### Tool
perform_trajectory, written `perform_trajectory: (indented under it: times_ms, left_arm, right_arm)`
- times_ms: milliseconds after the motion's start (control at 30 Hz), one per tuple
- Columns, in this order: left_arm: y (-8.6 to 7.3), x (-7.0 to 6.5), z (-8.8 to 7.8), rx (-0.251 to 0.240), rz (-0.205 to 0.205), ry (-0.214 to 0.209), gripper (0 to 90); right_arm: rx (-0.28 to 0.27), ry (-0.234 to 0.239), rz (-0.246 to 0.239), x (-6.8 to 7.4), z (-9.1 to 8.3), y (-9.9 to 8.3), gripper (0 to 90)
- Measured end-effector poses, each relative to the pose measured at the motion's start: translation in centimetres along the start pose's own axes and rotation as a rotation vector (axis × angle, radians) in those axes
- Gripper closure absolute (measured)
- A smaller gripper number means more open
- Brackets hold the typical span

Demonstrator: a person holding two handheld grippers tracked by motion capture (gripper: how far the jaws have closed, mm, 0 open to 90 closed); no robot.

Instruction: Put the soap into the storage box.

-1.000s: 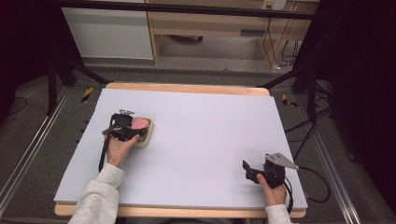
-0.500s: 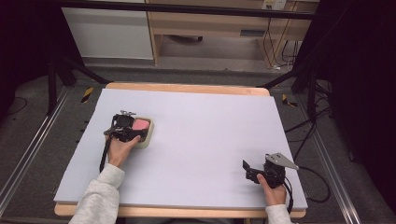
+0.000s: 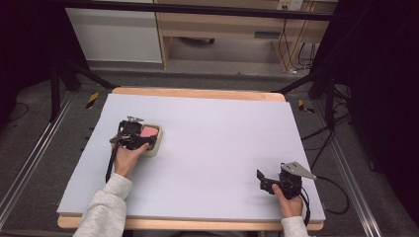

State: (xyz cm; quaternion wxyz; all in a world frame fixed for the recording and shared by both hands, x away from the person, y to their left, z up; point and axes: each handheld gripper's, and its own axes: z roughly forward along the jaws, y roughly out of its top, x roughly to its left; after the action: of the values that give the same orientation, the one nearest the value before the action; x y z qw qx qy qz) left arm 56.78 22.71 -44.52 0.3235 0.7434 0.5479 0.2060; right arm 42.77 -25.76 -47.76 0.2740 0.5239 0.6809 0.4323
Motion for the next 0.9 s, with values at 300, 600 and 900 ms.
perform_trajectory:
  times_ms: [300, 600, 900]
  left_arm:
    - [0.4, 0.2, -1.7, -0.066, 0.017, -0.034, 31.7]
    - [-0.1, -0.9, -3.5, -0.11, 0.067, -0.083, 28.0]
    - [-2.2, -1.0, -5.3, -0.163, 0.079, -0.085, 27.1]
  right_arm:
    - [-0.005, -0.002, 0.002, -0.1, -0.1, 0.0, 3.8]
    - [-0.007, -0.013, 0.015, -0.4, -0.3, 0.0, 3.8]
    - [0.0, -0.016, 0.024, -0.8, -0.4, -0.1, 3.8]
